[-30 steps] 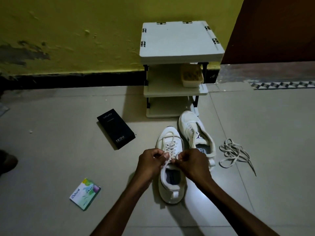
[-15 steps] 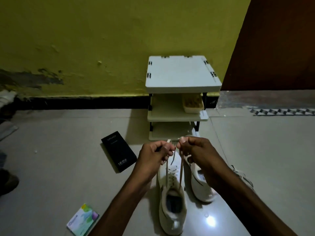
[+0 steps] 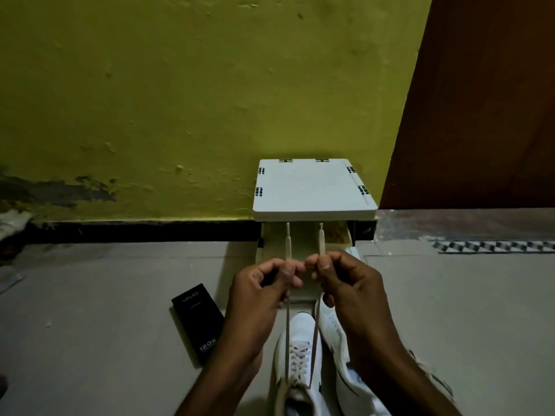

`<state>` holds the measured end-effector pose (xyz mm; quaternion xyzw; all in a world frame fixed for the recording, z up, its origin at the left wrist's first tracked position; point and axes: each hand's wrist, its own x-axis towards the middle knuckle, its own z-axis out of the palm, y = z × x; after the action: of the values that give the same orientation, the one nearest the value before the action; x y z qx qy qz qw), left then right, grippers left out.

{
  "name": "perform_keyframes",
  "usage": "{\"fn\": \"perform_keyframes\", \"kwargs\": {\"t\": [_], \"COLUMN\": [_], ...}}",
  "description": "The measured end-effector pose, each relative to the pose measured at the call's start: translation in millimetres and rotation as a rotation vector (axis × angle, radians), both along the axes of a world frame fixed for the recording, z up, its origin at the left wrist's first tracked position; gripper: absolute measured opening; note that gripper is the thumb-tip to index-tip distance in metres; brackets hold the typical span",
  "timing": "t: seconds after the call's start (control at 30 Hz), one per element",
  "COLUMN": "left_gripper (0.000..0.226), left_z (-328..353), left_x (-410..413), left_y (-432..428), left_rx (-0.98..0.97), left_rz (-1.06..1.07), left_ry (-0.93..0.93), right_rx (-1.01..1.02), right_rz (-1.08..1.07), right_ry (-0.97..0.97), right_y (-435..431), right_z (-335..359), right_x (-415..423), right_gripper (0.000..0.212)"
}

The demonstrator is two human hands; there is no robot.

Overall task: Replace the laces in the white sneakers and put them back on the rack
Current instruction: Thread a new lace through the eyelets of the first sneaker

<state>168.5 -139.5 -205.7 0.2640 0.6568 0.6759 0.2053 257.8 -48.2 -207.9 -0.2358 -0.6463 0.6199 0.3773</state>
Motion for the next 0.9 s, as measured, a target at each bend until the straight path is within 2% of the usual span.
{"fn": "perform_keyframes", "kwargs": {"t": [0.1,0.47,0.53,0.63,0.73,0.8,0.9], "left_gripper": [0.017,0.017,0.018,0.019,0.016,0.014,0.019], "left_z": [-1.4,-12.9,-25.3,-59.7,-102.6,-128.0,-156.3], "left_x": [0.9,-1.0,-7.4,-16.0,-21.5,-21.0,-19.5], "left_y": [-1.1,-3.2,-1.2,0.5,-2.8,-6.2,-9.5], "left_rx": [0.008,-0.010,-0.047,-0.167,-0.346,-0.397,-0.483], "left_rz": [0.006,-0.021,-0.025,-0.011,0.028,-0.004,-0.050], "left_ry": [-0.043,0.071,0.090,0.180,0.272,0.205,-0.047], "right_rx": [0.049,0.051,0.059,0.227,0.318,0.305,0.235], "right_rz": [-0.032,-0.008,-0.061,-0.253,-0.217,-0.157,-0.058], "right_ry": [0.037,0.028,-0.059,-0.323,-0.486,-0.558,-0.597], "right_y": [-6.7,-4.8,0.4,7.0,5.6,3.5,3.9], "right_z": [-1.4,-11.3,-27.7,-69.2,-113.4,-140.3,-170.4], "right_x": [0.8,-0.3,-1.5,3.3,16.6,24.5,29.1], "right_gripper": [0.015,0.014,0.013,0.012,0.015,0.019,0.010]}}
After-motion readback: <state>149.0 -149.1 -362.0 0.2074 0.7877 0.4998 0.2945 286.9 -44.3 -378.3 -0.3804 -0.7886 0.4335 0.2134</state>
